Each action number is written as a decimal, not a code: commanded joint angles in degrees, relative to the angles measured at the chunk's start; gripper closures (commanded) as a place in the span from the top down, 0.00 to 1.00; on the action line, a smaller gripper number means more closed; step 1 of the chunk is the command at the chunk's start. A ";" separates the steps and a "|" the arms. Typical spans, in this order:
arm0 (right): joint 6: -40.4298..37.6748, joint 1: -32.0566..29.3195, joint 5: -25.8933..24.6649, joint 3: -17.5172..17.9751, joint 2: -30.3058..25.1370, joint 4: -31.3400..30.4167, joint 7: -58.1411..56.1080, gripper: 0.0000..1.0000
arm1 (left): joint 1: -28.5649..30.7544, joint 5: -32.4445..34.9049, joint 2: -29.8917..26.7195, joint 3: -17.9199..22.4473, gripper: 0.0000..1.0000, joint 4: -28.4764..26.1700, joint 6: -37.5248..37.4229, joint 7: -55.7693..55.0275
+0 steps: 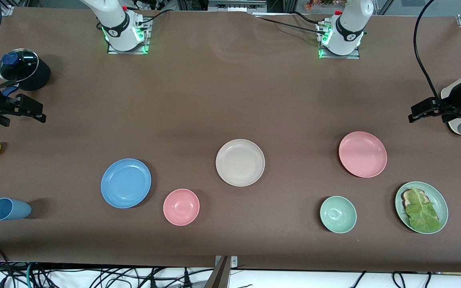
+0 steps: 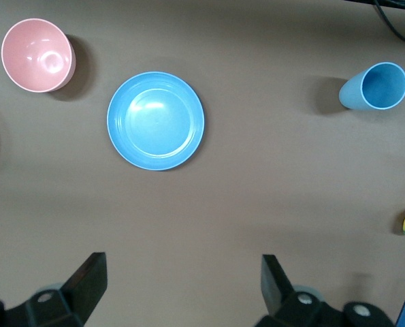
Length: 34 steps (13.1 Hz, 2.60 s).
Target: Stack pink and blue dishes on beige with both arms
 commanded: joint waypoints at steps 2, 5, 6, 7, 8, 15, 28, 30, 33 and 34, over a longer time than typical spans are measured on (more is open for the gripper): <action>0.90 -0.02 0.18 0.36 0.26 0.67 -0.85 1.00 | 0.03 -0.74 -0.12 0.03 1.00 -0.13 0.20 1.29; 0.90 -0.02 0.18 0.27 0.35 0.67 -0.85 1.00 | 0.03 -0.74 -0.12 0.03 1.00 -0.48 0.20 1.29; 0.90 -0.02 0.18 0.27 0.35 0.67 -0.85 1.00 | 0.03 -0.74 -0.12 0.03 1.00 -0.40 0.12 1.29; 0.90 -0.02 0.18 0.36 0.35 0.67 -0.85 1.00 | 0.03 -0.65 -0.12 0.03 1.00 -0.31 0.20 1.29; 0.90 -0.02 0.18 0.36 0.35 0.67 -0.85 1.00 | 0.03 -0.65 -0.12 0.03 1.00 -0.31 0.20 1.29; 0.90 -0.02 0.18 0.36 0.35 0.67 -0.85 1.00 | 1.35 -0.74 1.02 0.55 1.00 0.04 0.38 0.33; 1.95 0.16 0.18 0.53 5.78 0.67 -0.94 1.00 | 6.10 4.96 25.54 1.17 1.00 1.63 13.11 1.37; 3.36 0.94 -0.52 0.62 8.87 0.68 -0.16 1.00 | 6.18 6.47 26.60 1.17 1.00 -1.87 17.22 4.52; 8.10 2.35 -0.97 0.53 11.94 0.67 -0.06 1.00 | 9.60 6.47 23.54 0.65 1.00 -13.28 28.12 8.57; 9.07 2.35 -0.62 0.53 13.43 0.67 0.03 1.00 | 9.61 6.47 21.79 0.64 1.00 -18.97 32.50 8.76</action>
